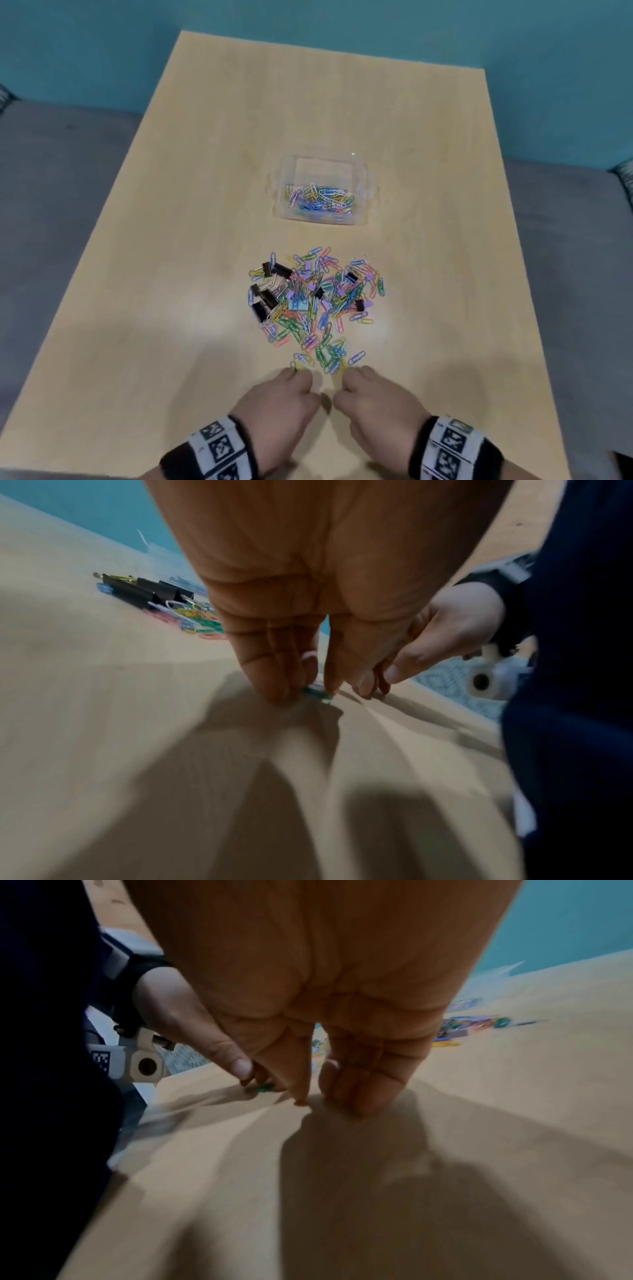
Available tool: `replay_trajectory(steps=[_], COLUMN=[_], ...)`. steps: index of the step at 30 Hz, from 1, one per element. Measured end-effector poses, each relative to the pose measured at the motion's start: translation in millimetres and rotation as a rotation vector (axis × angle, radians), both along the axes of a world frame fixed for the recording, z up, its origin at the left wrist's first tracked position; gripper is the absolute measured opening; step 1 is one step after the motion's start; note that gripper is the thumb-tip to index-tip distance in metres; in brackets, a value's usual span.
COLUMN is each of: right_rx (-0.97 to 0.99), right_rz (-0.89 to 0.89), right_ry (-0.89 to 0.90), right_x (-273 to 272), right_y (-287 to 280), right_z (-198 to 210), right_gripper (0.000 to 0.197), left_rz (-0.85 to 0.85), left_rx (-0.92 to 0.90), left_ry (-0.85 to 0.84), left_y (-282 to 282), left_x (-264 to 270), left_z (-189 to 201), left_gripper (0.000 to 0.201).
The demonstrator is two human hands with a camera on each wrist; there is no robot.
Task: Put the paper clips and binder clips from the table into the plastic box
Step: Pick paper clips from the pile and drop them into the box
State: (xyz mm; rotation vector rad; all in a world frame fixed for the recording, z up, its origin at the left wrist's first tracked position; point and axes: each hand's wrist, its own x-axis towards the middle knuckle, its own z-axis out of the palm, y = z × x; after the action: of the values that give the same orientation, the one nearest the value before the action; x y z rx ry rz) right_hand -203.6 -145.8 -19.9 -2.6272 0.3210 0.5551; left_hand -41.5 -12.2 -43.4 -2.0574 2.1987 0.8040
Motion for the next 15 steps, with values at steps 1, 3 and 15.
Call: replay_trajectory(steps=[1, 3, 15], right_rx=[0.009, 0.043, 0.073], right_rz=[-0.023, -0.106, -0.641], right_ry=[-0.046, -0.077, -0.031], right_x=[9.0, 27.6, 35.1], right_y=[4.5, 6.5, 10.7], right_z=[-3.2, -5.1, -11.2], right_gripper=[0.02, 0.019, 0.075], left_rz=[0.067, 0.185, 0.613], left_rx=[-0.032, -0.075, 0.003], left_ry=[-0.019, -0.038, 0.053], left_y=[-6.0, -18.3, -29.0], left_x=[-1.6, 1.5, 12.5], left_z=[-1.8, -0.2, 11.0], left_gripper=[0.02, 0.022, 0.079])
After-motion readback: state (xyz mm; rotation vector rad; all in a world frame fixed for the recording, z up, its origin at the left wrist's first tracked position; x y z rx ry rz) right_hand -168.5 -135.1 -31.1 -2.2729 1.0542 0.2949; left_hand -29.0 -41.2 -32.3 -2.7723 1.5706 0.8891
